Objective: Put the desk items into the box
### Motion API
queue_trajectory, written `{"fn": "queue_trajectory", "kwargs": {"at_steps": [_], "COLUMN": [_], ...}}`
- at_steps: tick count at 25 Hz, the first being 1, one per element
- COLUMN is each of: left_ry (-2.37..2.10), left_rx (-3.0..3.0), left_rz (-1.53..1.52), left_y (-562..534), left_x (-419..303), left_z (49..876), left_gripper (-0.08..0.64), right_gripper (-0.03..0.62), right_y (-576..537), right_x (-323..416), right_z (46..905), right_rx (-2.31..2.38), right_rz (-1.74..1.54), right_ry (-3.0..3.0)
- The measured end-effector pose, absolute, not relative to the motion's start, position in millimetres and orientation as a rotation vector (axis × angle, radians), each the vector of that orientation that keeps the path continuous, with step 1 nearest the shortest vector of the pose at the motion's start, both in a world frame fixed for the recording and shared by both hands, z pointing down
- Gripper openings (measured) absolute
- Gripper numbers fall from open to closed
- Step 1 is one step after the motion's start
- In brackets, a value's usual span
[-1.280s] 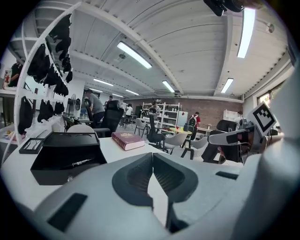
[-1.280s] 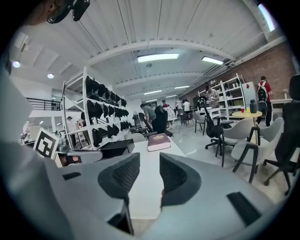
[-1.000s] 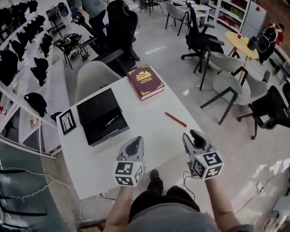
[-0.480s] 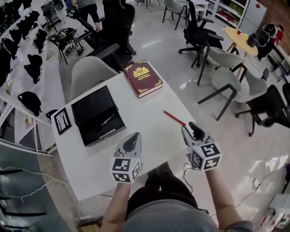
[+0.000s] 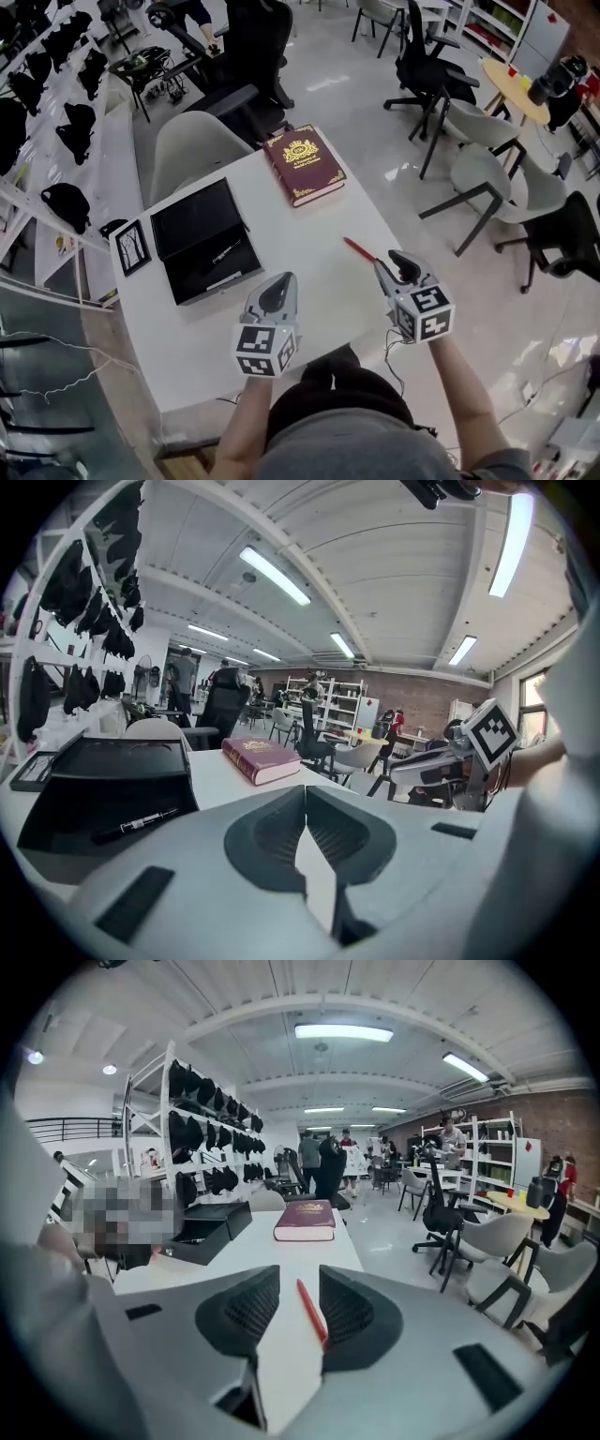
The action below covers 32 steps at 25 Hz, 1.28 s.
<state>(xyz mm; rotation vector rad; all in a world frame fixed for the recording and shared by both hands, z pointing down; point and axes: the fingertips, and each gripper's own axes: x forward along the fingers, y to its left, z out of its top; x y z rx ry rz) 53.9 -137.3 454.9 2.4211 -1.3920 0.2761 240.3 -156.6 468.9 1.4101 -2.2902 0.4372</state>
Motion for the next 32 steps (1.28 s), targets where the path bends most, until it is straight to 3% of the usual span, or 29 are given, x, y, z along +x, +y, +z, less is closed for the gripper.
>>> {"fn": "queue_trajectory", "kwargs": {"at_steps": [32], "left_ry": [-1.530], "left_rx": [2.216], "left_rz": [0.299], "left_y": [-163.4], "left_x": [43.0], "left_z": [486.7], "left_gripper": [0.006], "right_gripper": [0.110], "right_y": [-193.9], "right_x": [219.6], "right_z": [580.6], "right_rx": [0.870], "right_rz": [0.505], "right_ry": [-2.038]}}
